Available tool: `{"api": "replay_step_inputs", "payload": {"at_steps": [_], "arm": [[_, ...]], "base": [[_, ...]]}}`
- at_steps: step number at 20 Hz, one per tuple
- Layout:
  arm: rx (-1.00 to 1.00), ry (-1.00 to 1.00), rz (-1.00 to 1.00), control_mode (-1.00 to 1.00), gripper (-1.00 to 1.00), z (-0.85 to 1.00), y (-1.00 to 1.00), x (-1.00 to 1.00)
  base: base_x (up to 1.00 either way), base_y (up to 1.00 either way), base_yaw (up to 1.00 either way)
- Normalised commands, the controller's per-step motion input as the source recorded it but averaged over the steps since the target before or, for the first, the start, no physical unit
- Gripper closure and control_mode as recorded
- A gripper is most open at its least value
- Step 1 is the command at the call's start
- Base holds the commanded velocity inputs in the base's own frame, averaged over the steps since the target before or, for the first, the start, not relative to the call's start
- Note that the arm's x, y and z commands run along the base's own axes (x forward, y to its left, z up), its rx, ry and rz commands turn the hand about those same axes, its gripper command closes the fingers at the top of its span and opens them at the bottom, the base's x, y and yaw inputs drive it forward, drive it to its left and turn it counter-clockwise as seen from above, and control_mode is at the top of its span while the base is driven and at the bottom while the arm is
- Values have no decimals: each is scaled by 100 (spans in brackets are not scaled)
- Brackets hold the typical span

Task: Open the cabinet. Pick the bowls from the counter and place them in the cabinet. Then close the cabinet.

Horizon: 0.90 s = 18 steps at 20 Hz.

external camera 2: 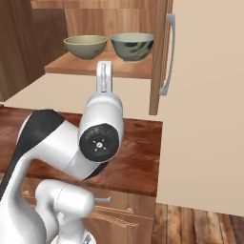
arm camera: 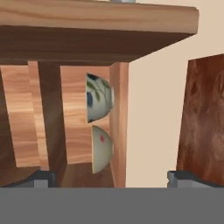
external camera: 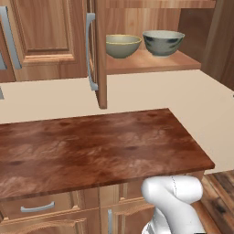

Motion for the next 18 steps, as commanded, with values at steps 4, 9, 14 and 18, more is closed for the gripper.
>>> {"api": "replay_step_inputs", "payload": {"at_steps": [4, 9, 14, 18], "arm": [[9, 0, 0, -100, -100, 0, -48, -24], [12, 0, 0, -100, -100, 0, -54, -20], [5, -7, 0, -100, -100, -1, -40, 0], [0, -24, 3, -100, -100, -18, -22, 8]], "base": [[0, 0, 0], [0, 0, 0], [0, 0, 0], [0, 0, 0]]}}
